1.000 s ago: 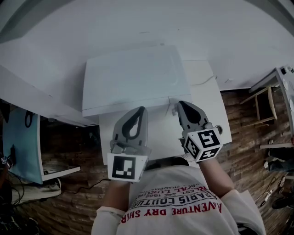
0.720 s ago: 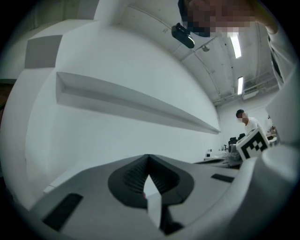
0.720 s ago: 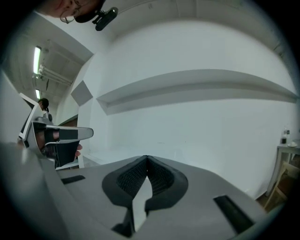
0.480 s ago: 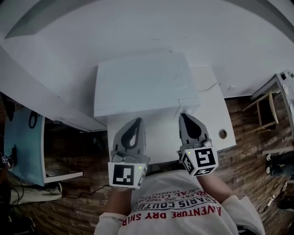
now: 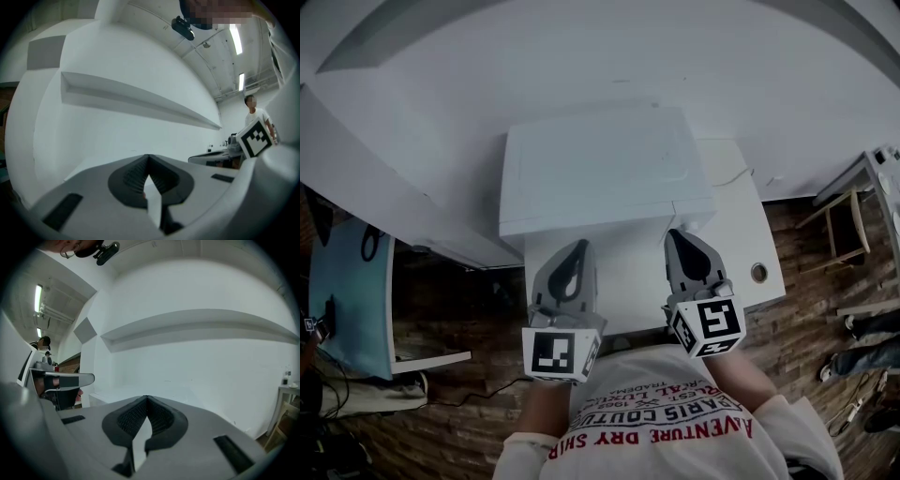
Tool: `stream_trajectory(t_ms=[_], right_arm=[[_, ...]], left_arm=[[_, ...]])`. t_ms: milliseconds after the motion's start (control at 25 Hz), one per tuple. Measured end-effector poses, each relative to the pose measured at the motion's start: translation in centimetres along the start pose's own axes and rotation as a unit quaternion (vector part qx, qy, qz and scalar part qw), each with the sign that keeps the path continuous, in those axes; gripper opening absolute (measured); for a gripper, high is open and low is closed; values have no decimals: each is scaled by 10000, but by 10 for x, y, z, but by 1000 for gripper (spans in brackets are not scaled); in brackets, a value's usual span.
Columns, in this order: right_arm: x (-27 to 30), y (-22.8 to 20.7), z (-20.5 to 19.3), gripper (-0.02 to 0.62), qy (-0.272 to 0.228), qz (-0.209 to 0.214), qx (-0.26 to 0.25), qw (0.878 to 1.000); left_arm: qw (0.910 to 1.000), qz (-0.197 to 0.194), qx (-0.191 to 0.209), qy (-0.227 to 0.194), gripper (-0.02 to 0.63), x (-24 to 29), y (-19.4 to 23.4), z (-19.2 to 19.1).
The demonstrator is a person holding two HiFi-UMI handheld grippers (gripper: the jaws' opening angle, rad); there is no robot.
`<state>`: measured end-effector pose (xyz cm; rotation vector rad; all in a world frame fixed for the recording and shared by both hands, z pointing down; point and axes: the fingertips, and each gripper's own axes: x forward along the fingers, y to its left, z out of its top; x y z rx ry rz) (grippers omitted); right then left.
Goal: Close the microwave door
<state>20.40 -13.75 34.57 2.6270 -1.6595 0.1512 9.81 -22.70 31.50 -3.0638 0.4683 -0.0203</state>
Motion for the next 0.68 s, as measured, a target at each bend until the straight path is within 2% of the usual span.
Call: stream_trajectory(t_ms=[360, 680], right_arm=[[4, 0, -1, 12, 20, -14, -64, 10000], [9, -3, -7, 12, 157, -12, -79, 9998]], left_arm=[[9999, 10, -27, 109, 5, 3, 6, -7], [9997, 150, 158, 111, 5, 9, 9, -8]])
